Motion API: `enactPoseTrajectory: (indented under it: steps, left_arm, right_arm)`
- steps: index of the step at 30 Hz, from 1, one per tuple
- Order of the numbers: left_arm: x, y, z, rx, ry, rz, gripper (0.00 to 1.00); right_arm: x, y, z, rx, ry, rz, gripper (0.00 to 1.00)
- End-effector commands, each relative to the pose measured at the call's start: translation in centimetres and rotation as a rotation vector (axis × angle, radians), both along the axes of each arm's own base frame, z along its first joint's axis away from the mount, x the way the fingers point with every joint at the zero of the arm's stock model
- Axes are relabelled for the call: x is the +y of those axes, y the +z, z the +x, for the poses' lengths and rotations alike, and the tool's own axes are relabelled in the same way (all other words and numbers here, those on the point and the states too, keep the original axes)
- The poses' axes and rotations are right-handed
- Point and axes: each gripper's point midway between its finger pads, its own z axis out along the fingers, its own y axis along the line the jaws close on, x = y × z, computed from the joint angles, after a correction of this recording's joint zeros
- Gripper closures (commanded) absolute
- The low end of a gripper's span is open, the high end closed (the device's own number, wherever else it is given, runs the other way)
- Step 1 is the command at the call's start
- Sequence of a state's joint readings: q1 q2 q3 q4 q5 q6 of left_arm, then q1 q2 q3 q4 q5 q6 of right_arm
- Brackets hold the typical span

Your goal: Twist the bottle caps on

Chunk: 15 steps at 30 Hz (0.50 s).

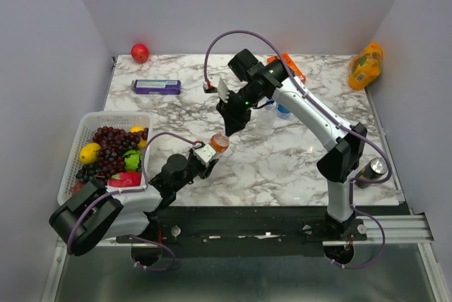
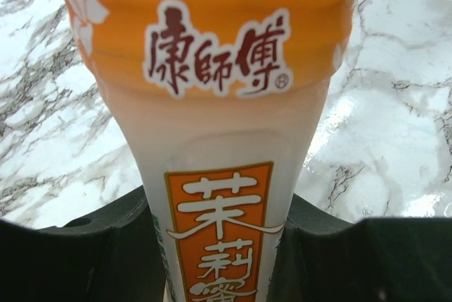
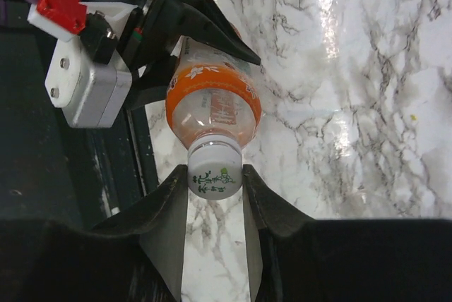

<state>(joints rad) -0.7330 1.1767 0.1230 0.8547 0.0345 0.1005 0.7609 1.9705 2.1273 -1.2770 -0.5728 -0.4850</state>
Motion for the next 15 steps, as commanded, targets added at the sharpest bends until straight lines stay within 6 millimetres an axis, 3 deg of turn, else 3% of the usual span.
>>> enactPoseTrajectory:
  steps: [1,5,7,12,15]
  left_arm:
    - [-1.4,11.4,3.0,-0.248,0.077,-0.294,1.00]
    - [-1.3,10.9,3.5,-0.216,0.107,-0.285,1.00]
    - [-1.3,10.7,3.6,-0.206,0.114,-0.286,1.00]
    - [-1.2,10.1,4.0,-0.133,0.154,-0.317,1.00]
    - [-1.6,10.0,4.0,-0.122,0.137,-0.321,1.00]
  right_arm:
    - [-2.8,-3.3,-5.3,0.365,-0.105,-0.241,0.74]
    - [-2.7,-3.1,-4.8,0.378,-0.173,-0.256,0.93]
    - [-2.5,-2.7,-4.4,0.372,-0.201,-0.253,0.97]
    - [-2.2,-2.6,-4.3,0.376,-0.235,-0.250,0.98]
    - [-2.3,-2.7,-4.2,0.377,-0.237,-0.255,0.91]
